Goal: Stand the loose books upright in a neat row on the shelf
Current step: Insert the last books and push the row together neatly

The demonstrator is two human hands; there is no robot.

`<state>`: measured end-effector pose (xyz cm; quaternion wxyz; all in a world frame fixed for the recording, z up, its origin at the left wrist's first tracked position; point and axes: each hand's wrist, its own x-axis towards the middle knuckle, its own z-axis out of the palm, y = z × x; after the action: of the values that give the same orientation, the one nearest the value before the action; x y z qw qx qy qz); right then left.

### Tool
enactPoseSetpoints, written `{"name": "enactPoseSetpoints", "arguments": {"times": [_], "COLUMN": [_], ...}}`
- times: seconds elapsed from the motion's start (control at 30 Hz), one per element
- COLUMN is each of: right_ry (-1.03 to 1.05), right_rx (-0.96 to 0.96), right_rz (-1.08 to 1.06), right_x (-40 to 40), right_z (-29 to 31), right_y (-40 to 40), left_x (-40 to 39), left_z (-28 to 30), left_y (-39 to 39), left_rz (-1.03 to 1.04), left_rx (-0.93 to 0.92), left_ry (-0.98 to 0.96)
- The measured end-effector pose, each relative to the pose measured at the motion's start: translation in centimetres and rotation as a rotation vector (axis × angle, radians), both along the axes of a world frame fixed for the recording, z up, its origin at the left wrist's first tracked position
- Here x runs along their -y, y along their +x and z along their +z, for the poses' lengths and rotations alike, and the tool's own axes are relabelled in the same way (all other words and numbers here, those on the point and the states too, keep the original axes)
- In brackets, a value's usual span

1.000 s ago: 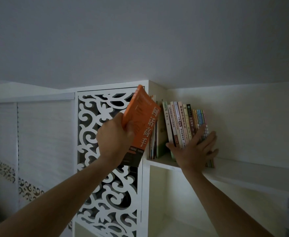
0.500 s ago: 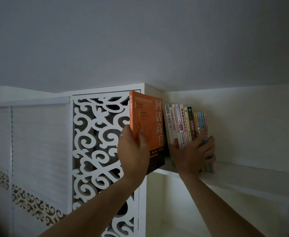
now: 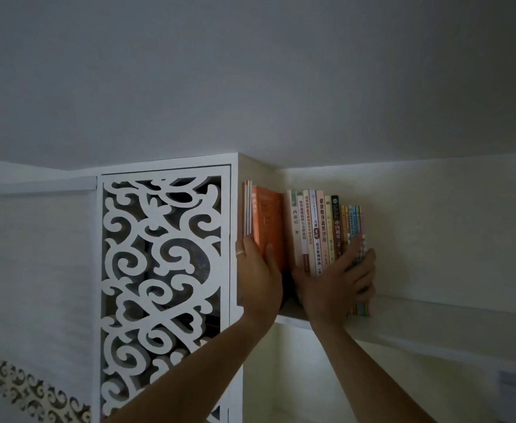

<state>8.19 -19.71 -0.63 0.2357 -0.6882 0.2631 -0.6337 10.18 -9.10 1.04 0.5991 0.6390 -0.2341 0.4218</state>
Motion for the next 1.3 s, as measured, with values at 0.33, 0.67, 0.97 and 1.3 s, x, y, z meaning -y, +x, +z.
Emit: {"name": "enactPoseSetpoints", "arguments": {"times": [0.33, 0.67, 0.97, 1.3], "right_ry": [-0.052, -0.062, -0.083, -0.128], "right_rx": [-0.015, -0.062, -0.123, -0.171], "right_rz": [-0.041, -0.039, -0.052, -0.082], "right_x": [0.5, 0.8, 1.0, 0.1], "right_z": [-0.5, -0.7, -0.8, -0.6], "right_y": [0.6, 0.7, 0.3, 1.1], "left_x": [0.1, -0.2, -0.2, 0.1], "left_z": [-2.5, -3.8, -3.9, -4.2], "left_y": [6.4, 7.6, 7.1, 7.4], "left_rz": [0.277, 0.311, 0.317, 0.228], "left_rx": [0.416, 0.446, 0.389, 0.448], "left_ry": [0.536, 0.561, 0.523, 0.468]}}
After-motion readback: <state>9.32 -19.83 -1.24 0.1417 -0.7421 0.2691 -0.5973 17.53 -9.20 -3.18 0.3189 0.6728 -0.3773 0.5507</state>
